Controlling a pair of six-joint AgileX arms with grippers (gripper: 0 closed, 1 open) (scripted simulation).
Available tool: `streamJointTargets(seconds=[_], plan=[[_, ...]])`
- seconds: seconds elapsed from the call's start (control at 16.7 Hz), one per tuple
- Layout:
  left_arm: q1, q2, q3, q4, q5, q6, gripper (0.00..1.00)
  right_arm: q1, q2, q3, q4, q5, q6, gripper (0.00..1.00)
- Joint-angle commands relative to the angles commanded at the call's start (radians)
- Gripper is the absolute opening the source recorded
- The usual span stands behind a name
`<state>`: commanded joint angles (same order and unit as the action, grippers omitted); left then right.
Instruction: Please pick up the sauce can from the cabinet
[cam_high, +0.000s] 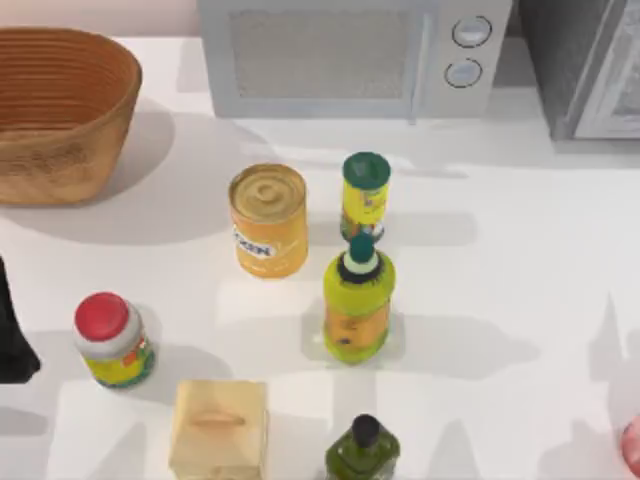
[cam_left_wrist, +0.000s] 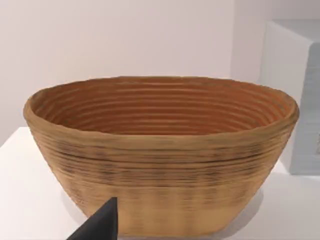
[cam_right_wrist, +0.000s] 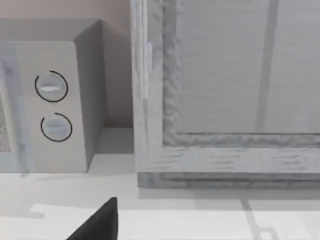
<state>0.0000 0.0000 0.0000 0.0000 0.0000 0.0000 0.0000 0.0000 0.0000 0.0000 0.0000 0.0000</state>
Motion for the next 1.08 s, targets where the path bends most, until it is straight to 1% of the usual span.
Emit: streamJointTargets(seconds=[0.24,0.42,0.66,1.08], plan=[[0.000,0.000,0.000,0.000,0.000,0.000,1.00,0.002,0.026,0.032,-0.007,0.007,0.001,1.00],[0.000,0.000,0.000,0.000,0.000,0.000,1.00,0.015,0.132,0.158,-0.036,0.026,0.002,1.00],[0.000,0.000,0.000,0.000,0.000,0.000,1.00,0.048,0.365,0.459,-0.109,0.059,0.005,1.00],[0.000,0.000,0.000,0.000,0.000,0.000,1.00,0.120,0.861,1.116,-0.273,0.128,0.009,1.00]])
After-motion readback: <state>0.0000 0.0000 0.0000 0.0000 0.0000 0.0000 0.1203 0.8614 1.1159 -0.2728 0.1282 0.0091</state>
